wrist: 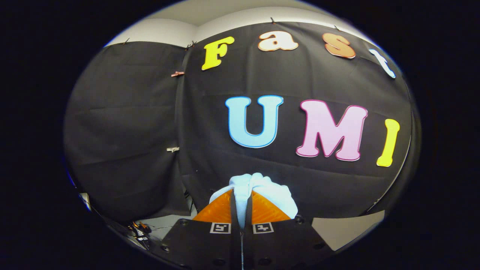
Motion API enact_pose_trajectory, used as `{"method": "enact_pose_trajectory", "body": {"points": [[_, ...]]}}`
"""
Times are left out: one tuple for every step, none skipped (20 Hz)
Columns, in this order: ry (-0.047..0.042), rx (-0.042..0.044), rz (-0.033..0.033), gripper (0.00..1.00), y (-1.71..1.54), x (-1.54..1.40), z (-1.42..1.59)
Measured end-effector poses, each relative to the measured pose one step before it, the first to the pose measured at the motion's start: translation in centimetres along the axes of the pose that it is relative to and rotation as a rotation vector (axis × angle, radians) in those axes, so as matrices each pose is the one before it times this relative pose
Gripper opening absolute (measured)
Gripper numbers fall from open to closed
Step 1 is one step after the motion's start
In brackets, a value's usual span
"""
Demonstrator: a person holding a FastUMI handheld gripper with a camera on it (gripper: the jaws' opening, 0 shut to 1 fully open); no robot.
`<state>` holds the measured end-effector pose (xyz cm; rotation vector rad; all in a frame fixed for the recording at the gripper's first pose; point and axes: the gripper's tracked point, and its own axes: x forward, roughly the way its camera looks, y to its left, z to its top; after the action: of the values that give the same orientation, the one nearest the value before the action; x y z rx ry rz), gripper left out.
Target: Put the clothes into the washing machine and then close the washing machine lid.
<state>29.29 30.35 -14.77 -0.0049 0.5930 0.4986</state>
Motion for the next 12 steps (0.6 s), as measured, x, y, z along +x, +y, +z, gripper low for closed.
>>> {"method": "enact_pose_trajectory", "body": {"points": [[0.00745, -0.02035, 0.02710, 0.06, 0.881, 1.038, -1.163], [0.00989, -0.01526, 0.02304, 0.06, 0.749, 0.942, -1.241], [0.01230, -0.00939, 0.01970, 0.06, 0.541, 1.058, -1.249], [0.01743, -0.00634, 0.01252, 0.06, 0.201, 0.937, -1.468], [0.02121, -0.00320, 0.00953, 0.06, 0.180, 1.032, -1.410], [0.01788, 0.00269, 0.01171, 0.07, 0.080, 1.140, -1.329], [0.02230, 0.00272, 0.01054, 0.07, 0.016, 1.137, -1.353], [0.03088, -0.00103, 0.01084, 0.07, 0.176, 0.966, -1.583], [0.03514, -0.00433, 0.01081, 0.06, -0.040, 1.167, -1.638], [0.03606, -0.00513, 0.00500, 0.07, -0.093, 1.143, -1.645], [0.03335, 0.00762, 0.00719, 0.07, -0.165, 1.214, -1.508], [0.03472, 0.01582, 0.00533, 0.07, -0.105, 1.021, -1.551]]}}
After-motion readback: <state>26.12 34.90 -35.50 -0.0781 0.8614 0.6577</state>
